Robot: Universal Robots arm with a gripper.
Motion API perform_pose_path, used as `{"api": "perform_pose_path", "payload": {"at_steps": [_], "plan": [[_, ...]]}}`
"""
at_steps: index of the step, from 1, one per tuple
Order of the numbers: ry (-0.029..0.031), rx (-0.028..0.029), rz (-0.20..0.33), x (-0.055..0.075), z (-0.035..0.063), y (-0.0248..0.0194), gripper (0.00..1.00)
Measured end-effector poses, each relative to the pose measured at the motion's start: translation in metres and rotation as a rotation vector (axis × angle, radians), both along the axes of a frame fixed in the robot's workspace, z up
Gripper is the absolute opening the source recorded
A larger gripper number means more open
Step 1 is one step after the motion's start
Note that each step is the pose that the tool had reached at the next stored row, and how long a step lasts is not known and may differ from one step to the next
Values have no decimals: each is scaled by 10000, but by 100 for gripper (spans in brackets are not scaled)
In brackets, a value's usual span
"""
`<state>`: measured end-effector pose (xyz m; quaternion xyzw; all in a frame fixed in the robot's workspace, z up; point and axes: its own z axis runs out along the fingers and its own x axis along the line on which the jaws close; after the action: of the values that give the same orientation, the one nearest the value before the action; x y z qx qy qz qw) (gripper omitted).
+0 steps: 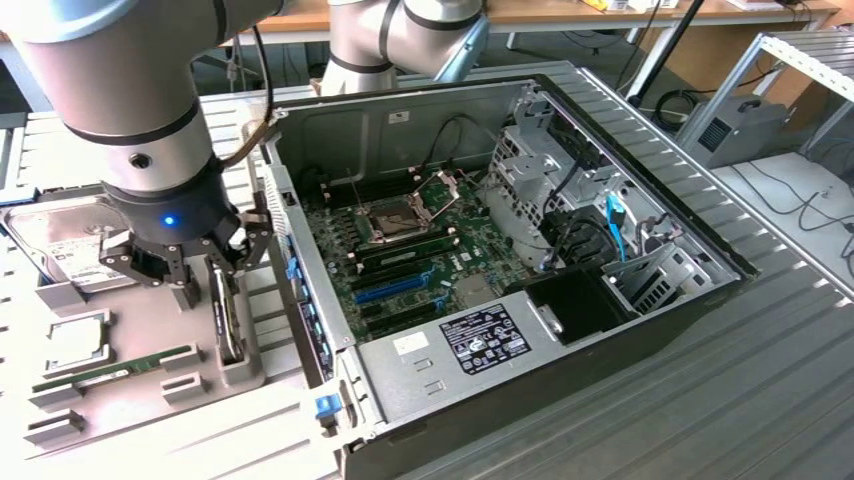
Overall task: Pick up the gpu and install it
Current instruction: 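Pick up the gpu and move the gpu toward the slot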
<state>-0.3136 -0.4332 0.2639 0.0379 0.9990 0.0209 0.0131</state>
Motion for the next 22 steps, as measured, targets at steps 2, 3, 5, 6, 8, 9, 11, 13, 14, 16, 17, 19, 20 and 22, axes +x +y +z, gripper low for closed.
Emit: {"api": "perform_pose_path", "payload": {"at_steps": [2,3,5,6,8,9,11,13,14,16,17,19,20,22], "plan": [[1,-1,0,0,-30,0,42],[0,0,0,0,-61,0,42],[1,-1,0,0,-88,0,42],[1,-1,0,0,-102,0,42],[1,-1,0,0,-131,0,42],[0,0,0,0,-181,0,42],[0,0,0,0,-216,0,42],[0,0,0,0,-234,0,42],[0,0,0,0,-241,0,42],[1,-1,-9,0,-241,0,42],[1,-1,-9,0,-241,0,42],[1,0,-9,4,-241,0,42],[1,-1,-9,6,-241,-15,42],[1,0,-10,16,-241,-18,42]]}}
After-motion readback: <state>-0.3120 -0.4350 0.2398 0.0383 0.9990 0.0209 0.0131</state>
